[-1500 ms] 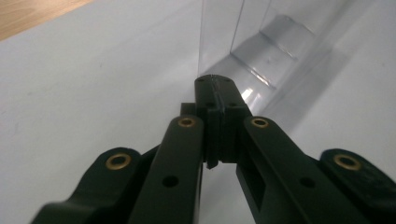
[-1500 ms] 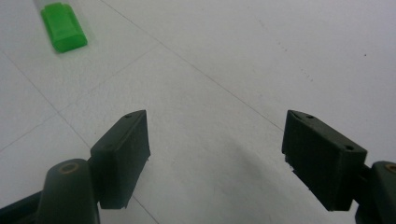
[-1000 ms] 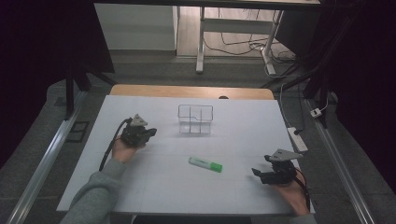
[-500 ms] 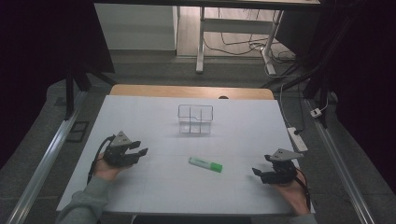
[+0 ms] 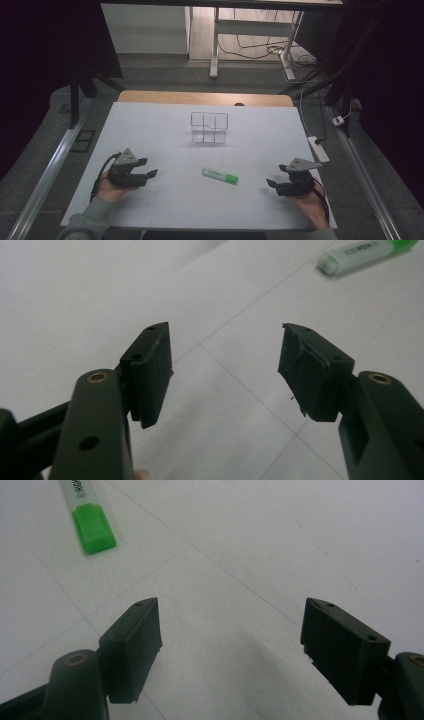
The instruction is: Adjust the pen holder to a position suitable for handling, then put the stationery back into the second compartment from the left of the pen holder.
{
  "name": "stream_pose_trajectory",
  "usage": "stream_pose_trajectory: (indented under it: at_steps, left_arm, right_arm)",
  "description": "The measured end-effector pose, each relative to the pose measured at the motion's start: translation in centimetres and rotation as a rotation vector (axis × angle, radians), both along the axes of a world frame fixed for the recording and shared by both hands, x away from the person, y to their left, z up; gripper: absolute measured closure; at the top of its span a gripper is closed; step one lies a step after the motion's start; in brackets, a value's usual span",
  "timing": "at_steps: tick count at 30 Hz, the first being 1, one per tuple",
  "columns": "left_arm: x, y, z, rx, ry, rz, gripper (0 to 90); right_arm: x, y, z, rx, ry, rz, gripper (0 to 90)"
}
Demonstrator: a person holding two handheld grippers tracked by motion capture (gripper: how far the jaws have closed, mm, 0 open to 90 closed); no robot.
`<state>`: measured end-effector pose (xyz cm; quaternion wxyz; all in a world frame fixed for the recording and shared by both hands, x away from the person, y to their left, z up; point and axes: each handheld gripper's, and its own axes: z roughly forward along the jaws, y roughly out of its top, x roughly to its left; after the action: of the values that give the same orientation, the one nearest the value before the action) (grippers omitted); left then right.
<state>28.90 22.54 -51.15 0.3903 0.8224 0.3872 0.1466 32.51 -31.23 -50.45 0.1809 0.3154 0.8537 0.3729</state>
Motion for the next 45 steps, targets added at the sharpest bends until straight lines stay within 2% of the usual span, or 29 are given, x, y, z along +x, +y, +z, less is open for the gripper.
stream_pose_trajectory:
  at_steps: [5, 7, 12, 15, 20, 23, 30, 39, 45]
  left_arm:
    - [0.1, -0.1, 0.1, 0.003, 0.006, 0.018, 36.5]
    - [0.1, -0.2, 0.1, 0.005, 0.007, 0.017, 36.3]
    - [-0.1, -0.7, 0.1, 0.032, 0.006, -0.001, 35.2]
    - [-0.2, -0.7, 0.2, 0.027, 0.007, -0.005, 35.0]
    - [-0.2, -0.8, 0.2, 0.026, 0.009, -0.004, 34.8]
    - [-0.2, -0.8, 0.2, 0.032, 0.012, -0.010, 34.5]
    - [-0.1, -0.9, 0.1, 0.039, 0.018, -0.012, 34.5]
    - [-0.1, -1.1, 0.1, 0.046, 0.020, -0.015, 34.5]
    - [0.0, -1.1, 0.0, 0.048, 0.020, -0.014, 34.4]
  right_arm:
    - [-0.1, 0.5, 0.2, -0.012, -0.005, 0.012, 23.4]
    - [-0.1, 0.5, 0.3, 0.000, -0.007, 0.012, 23.5]
    - [0.3, 1.7, 1.7, 0.024, -0.012, 0.044, 24.2]
    - [0.5, 2.0, 2.2, 0.024, -0.017, 0.048, 24.5]
    - [1.1, 3.2, 2.8, 0.042, 0.016, 0.073, 24.9]
    - [1.3, 4.4, 3.1, 0.022, 0.035, 0.108, 25.3]
    - [1.6, 5.9, 3.2, -0.006, 0.071, 0.154, 25.4]
    - [2.0, 7.3, 3.6, -0.030, 0.091, 0.199, 26.2]
    - [2.1, 9.0, 4.2, -0.052, 0.107, 0.256, 26.7]
